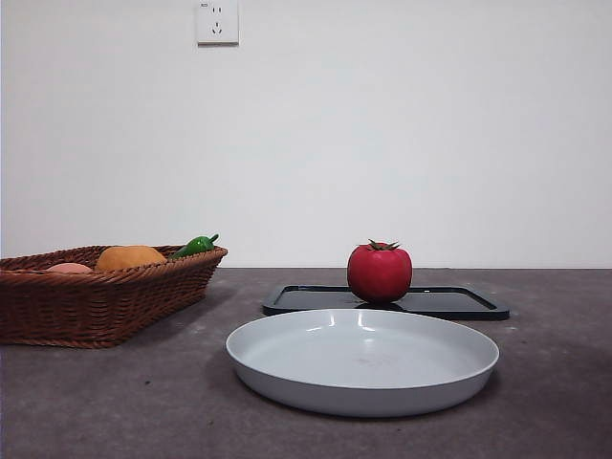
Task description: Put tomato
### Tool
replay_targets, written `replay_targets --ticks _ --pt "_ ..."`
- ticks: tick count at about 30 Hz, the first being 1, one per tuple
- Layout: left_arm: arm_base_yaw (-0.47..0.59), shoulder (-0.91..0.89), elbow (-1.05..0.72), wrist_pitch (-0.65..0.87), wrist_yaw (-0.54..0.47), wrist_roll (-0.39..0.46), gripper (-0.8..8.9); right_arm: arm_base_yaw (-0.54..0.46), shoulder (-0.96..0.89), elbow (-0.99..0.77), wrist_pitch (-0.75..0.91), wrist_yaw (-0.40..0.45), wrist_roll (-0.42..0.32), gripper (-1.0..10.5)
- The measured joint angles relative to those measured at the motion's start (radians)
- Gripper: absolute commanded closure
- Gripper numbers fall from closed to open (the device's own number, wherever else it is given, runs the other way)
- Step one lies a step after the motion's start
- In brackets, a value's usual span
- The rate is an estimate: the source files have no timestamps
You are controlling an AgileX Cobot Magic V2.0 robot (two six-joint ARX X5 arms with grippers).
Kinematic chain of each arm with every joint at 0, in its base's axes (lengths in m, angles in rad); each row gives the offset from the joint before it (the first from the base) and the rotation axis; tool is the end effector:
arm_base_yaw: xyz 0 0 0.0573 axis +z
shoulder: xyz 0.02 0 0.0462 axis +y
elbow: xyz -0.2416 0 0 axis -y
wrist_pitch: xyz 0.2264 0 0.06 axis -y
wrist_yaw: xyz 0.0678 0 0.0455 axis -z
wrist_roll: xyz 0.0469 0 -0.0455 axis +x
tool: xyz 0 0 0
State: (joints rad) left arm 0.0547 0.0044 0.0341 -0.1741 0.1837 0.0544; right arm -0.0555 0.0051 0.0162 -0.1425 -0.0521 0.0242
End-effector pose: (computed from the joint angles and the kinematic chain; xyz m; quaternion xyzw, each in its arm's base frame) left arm 0.1159 -0.0022 0.1549 0.0185 0.0699 -0.0662 0.9952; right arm 0.1177 -0.0041 0.1522 0.0156 0.0655 -0.0025 0.9977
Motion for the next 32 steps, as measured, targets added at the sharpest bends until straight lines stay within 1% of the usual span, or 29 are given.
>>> replay_targets --ticks 6,32 --pt "0.0 0.0 0.0 0.0 0.0 0.0 8.06 0.0 0.0 0.0 0.03 0.0 0.0 9.4" --pt "0.0 0.0 0.0 0.0 0.0 0.0 8.06 0.0 0.0 0.0 0.031 0.0 0.0 9.4"
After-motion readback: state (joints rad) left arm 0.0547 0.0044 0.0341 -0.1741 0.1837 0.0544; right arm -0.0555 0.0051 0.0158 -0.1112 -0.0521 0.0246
